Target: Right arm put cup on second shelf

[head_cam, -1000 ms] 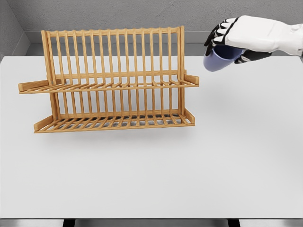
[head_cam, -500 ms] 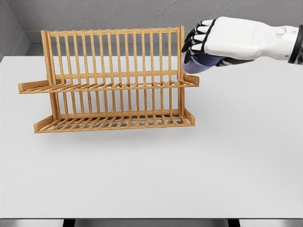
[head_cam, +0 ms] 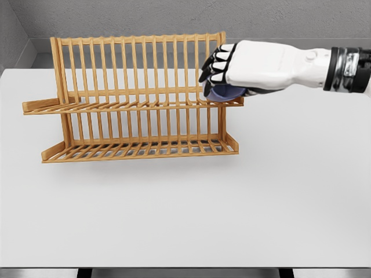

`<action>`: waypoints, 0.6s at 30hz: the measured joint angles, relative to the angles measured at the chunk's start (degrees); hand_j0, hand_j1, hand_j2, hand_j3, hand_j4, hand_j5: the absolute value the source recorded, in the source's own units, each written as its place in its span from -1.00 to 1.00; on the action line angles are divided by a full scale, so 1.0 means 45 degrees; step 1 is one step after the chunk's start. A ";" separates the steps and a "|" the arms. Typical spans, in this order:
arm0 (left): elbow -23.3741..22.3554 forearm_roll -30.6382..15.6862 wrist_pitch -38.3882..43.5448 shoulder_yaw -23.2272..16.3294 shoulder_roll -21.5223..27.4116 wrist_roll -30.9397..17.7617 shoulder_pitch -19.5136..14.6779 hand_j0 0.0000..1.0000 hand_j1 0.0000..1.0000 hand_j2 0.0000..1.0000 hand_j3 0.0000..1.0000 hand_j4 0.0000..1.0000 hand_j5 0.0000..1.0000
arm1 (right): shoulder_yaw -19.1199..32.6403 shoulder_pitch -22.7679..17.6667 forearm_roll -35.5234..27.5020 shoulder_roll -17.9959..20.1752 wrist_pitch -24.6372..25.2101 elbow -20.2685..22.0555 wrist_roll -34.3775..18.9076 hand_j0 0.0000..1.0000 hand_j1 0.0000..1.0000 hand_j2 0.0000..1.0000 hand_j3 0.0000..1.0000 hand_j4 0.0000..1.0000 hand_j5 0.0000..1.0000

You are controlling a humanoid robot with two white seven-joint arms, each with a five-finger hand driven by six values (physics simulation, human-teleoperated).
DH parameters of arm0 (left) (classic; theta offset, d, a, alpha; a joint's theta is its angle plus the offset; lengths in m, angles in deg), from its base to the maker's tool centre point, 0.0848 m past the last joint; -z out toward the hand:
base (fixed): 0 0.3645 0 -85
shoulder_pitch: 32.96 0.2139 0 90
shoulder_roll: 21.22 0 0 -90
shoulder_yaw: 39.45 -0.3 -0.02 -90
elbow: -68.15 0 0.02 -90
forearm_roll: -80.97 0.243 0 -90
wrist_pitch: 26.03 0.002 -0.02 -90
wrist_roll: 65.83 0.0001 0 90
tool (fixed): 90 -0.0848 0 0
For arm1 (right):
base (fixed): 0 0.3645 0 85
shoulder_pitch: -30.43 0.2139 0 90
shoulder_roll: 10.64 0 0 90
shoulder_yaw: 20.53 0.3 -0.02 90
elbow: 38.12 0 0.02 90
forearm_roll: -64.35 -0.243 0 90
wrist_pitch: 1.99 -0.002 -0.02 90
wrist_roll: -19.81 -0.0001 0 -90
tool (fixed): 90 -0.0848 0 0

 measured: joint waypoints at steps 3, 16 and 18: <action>0.0000 0.0000 0.0000 0.0000 0.0000 0.0000 0.0000 1.00 1.00 1.00 1.00 1.00 1.00 | -0.0083 0.0000 0.0076 -0.0041 0.0009 0.0001 -0.0013 1.00 1.00 1.00 1.00 1.00 1.00; 0.0000 0.0000 0.0000 -0.0001 0.0000 0.0000 0.0000 1.00 1.00 1.00 1.00 1.00 1.00 | 0.2223 -0.0292 -0.0004 0.0221 -0.0624 -0.0008 -0.0050 1.00 1.00 1.00 1.00 1.00 1.00; -0.0002 -0.0001 0.0000 0.0000 0.0000 0.0000 -0.0001 1.00 1.00 1.00 1.00 1.00 1.00 | 0.3669 -0.1988 -0.0005 0.0658 -0.0717 -0.0207 -0.0051 1.00 1.00 1.00 1.00 1.00 1.00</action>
